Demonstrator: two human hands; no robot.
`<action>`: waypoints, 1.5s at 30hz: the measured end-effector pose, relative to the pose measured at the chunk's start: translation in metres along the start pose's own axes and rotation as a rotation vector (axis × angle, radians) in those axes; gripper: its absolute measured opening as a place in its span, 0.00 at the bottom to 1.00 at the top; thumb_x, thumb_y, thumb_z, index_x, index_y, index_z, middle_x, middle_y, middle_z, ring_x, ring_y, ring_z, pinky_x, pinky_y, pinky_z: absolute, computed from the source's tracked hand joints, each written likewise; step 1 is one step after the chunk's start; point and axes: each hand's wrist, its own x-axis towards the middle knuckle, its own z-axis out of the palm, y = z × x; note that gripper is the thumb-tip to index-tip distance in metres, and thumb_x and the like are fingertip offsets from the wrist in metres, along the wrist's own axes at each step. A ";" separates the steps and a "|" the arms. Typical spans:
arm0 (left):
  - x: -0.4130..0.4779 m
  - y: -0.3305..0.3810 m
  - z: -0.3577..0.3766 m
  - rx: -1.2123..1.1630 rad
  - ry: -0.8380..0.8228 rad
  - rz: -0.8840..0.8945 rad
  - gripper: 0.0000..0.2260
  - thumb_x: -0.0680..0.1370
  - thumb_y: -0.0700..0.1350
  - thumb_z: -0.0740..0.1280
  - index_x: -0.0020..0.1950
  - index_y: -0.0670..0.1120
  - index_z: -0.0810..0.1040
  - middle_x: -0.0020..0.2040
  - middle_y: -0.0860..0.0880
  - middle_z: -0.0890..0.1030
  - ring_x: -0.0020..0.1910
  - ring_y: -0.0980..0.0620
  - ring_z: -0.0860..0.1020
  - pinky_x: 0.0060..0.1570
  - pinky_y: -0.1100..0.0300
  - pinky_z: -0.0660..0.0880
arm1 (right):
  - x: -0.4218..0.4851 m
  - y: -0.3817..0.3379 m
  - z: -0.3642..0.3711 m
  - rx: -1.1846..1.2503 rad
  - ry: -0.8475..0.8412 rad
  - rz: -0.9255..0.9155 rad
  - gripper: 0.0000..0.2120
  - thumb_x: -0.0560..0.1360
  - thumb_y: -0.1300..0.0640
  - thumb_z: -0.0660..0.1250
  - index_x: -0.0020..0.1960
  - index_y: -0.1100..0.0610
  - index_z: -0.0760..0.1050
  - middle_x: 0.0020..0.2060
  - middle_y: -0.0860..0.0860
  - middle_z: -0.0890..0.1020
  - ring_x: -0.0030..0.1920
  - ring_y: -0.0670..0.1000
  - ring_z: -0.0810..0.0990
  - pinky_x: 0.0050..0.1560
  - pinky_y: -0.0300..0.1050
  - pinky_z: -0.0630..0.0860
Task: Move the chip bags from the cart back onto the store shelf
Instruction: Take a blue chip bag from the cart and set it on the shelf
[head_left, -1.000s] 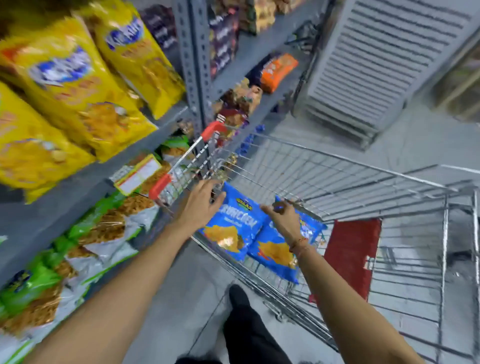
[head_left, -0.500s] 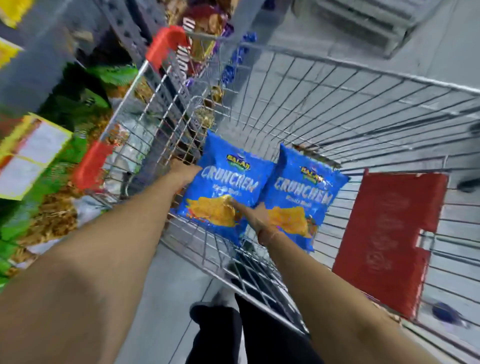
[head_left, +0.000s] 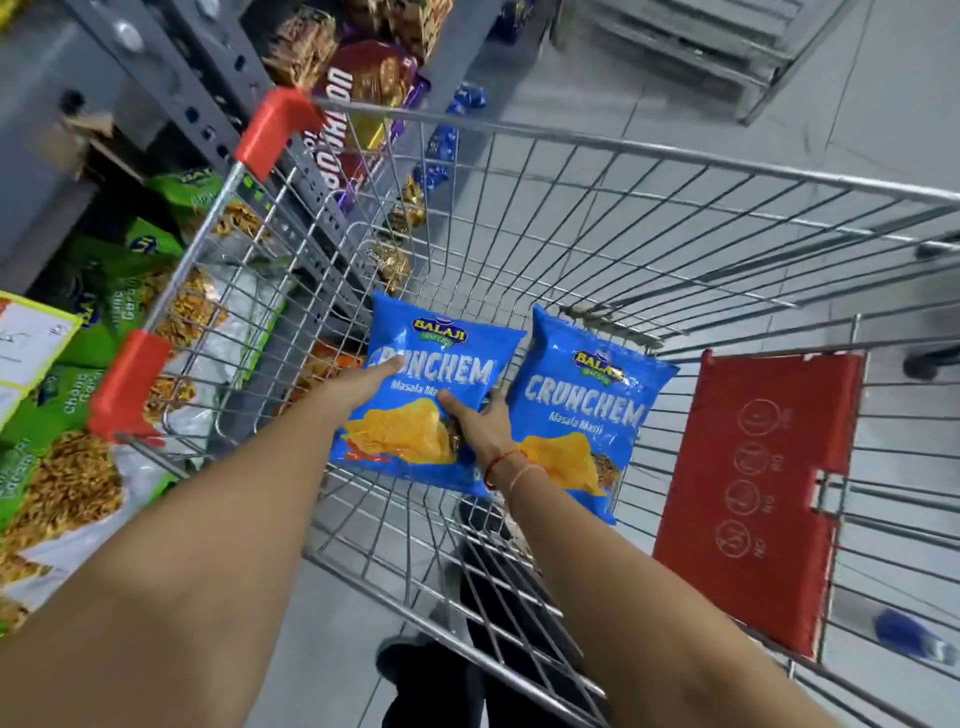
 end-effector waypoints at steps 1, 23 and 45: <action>0.004 -0.002 -0.002 -0.039 -0.031 0.010 0.54 0.53 0.77 0.66 0.73 0.51 0.63 0.73 0.44 0.67 0.69 0.41 0.67 0.69 0.41 0.64 | -0.003 -0.009 -0.002 0.000 -0.015 -0.035 0.34 0.66 0.47 0.76 0.65 0.59 0.67 0.58 0.55 0.79 0.55 0.57 0.80 0.60 0.55 0.77; -0.389 0.096 -0.083 -0.653 0.442 1.056 0.24 0.66 0.65 0.71 0.55 0.51 0.80 0.54 0.50 0.83 0.53 0.51 0.80 0.59 0.49 0.75 | -0.278 -0.276 -0.010 0.144 -0.188 -1.070 0.22 0.68 0.51 0.75 0.59 0.53 0.73 0.57 0.56 0.81 0.58 0.52 0.80 0.62 0.57 0.76; -0.669 -0.030 -0.243 -0.683 1.089 1.560 0.11 0.74 0.43 0.70 0.47 0.57 0.70 0.46 0.61 0.76 0.40 0.76 0.77 0.35 0.79 0.72 | -0.560 -0.416 0.169 0.169 -0.910 -1.560 0.15 0.72 0.67 0.70 0.55 0.56 0.71 0.45 0.44 0.82 0.49 0.40 0.83 0.48 0.35 0.81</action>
